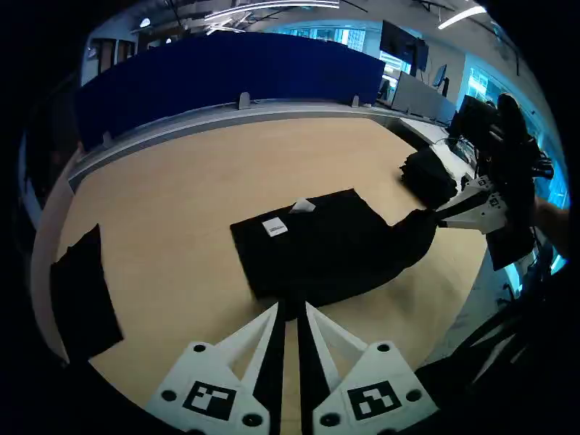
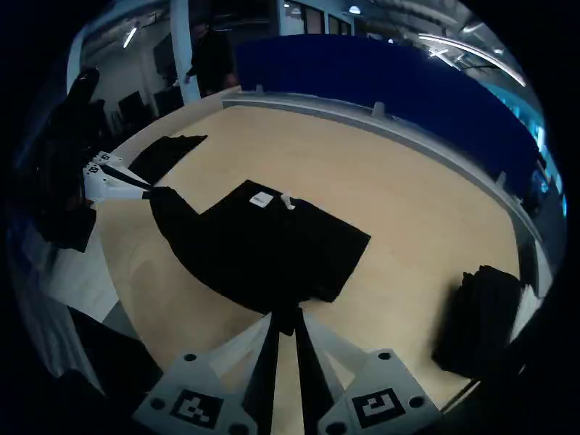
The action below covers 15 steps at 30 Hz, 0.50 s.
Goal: Fold towel
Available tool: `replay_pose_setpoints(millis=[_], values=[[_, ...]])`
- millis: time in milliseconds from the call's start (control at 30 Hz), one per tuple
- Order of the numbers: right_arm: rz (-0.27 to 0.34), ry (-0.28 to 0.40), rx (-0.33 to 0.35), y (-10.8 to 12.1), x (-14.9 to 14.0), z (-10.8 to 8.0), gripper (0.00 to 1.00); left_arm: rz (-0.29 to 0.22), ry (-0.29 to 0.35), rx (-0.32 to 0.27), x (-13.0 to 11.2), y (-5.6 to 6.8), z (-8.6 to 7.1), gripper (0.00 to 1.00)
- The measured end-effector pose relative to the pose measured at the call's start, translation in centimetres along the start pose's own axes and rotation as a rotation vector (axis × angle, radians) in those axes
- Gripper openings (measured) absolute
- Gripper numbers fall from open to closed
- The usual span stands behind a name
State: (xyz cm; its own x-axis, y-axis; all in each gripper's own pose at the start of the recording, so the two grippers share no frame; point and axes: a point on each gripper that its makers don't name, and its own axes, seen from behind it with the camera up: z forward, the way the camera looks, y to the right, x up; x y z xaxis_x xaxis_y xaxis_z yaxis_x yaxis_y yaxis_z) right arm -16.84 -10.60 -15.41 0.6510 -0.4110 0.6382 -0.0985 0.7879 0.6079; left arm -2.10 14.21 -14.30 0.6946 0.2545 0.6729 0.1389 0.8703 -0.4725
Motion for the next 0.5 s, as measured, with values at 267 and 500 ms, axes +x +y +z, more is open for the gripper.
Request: replay_pose_setpoints(millis=[267, 500], values=[[-0.013, -0.010, -0.024, 2.1, 1.3, 1.6, 0.15, 0.007, 0.013, 0.012, 1.6, -1.2, 2.0, 0.11], [-0.013, -0.022, -0.033, 3.9, 2.3, 3.5, 0.15, 0.023, 0.011, 0.019, 2.7, -2.4, 4.3, 0.11]])
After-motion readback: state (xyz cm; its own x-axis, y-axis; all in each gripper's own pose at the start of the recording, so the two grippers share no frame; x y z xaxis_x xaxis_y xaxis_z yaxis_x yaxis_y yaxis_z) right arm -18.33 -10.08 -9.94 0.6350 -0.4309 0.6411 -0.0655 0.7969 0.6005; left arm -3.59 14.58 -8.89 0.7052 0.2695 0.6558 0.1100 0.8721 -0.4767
